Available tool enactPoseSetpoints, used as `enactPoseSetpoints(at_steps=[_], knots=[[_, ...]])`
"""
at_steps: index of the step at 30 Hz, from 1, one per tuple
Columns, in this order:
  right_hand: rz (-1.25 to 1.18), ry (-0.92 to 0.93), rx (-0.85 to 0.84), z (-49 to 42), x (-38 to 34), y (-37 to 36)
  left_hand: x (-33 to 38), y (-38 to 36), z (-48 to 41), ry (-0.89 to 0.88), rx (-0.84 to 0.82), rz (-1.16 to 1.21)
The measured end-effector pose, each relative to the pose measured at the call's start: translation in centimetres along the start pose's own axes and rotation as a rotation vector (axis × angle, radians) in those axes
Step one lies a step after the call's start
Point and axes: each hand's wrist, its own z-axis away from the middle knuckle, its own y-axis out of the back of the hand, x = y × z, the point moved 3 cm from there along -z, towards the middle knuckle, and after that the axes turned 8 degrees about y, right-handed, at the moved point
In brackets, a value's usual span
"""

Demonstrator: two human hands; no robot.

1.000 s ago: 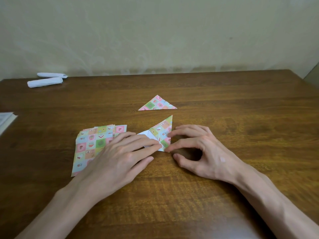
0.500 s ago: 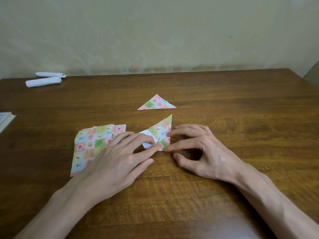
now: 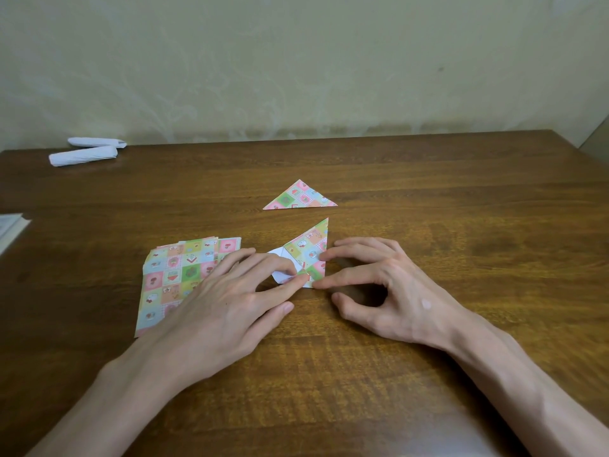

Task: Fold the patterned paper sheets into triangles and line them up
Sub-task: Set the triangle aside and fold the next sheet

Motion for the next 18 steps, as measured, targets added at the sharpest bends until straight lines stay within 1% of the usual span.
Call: enactPoseSetpoints(at_steps=[4, 9, 15, 18], knots=[[0.012, -0.004, -0.015, 0.0, -0.2, 0.1, -0.2, -0.2, 0.0, 0.010, -0.033, 0.012], [0.026, -0.008, -0.023, 0.0, -0.4, 0.1, -0.1, 0.1, 0.0, -0.006, -0.035, 0.021], [0.109, -0.009, 0.013, -0.1, -1.1, 0.0, 0.0, 0.0, 0.0, 0.001, -0.024, 0.000], [0.112, -0.008, 0.014, 0.0, -1.2, 0.0, -0.2, 0.1, 0.1, -0.013, 0.022, -0.017]])
